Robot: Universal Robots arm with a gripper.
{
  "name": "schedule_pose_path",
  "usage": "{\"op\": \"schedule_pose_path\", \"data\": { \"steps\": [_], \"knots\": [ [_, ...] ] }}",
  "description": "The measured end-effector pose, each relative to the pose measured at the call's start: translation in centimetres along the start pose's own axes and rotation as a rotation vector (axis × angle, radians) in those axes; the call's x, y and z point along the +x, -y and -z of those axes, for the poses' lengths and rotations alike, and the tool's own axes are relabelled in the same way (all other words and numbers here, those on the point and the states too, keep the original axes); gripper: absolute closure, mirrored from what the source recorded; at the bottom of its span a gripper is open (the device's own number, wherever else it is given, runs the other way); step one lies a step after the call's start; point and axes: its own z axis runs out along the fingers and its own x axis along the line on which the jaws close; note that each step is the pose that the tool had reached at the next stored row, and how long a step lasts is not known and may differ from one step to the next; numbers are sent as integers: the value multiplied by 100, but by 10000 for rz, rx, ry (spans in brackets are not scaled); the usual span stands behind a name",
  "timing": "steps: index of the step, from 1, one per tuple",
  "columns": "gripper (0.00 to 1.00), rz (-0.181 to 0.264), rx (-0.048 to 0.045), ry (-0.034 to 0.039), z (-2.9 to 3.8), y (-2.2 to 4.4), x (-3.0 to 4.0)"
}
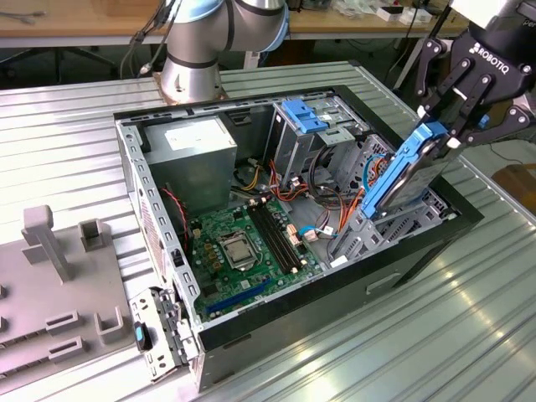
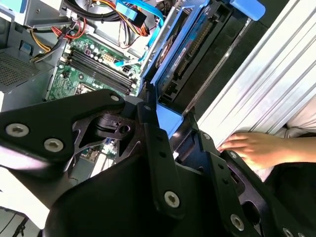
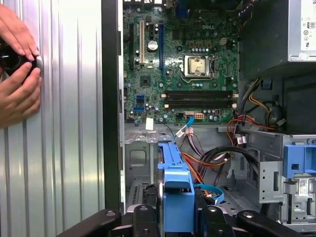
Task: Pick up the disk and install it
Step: 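Insert the disk into the insertion slot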
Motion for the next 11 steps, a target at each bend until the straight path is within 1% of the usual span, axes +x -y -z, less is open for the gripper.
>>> {"op": "schedule_pose_path", "data": {
  "steps": [1, 7, 11],
  "knots": [
    [64, -4, -1, -1, -28, -1, 2],
    [64, -13, -1, -1, -98, -2, 5],
    [64, -14, -1, -1, -168, -4, 8]
  ]
}}
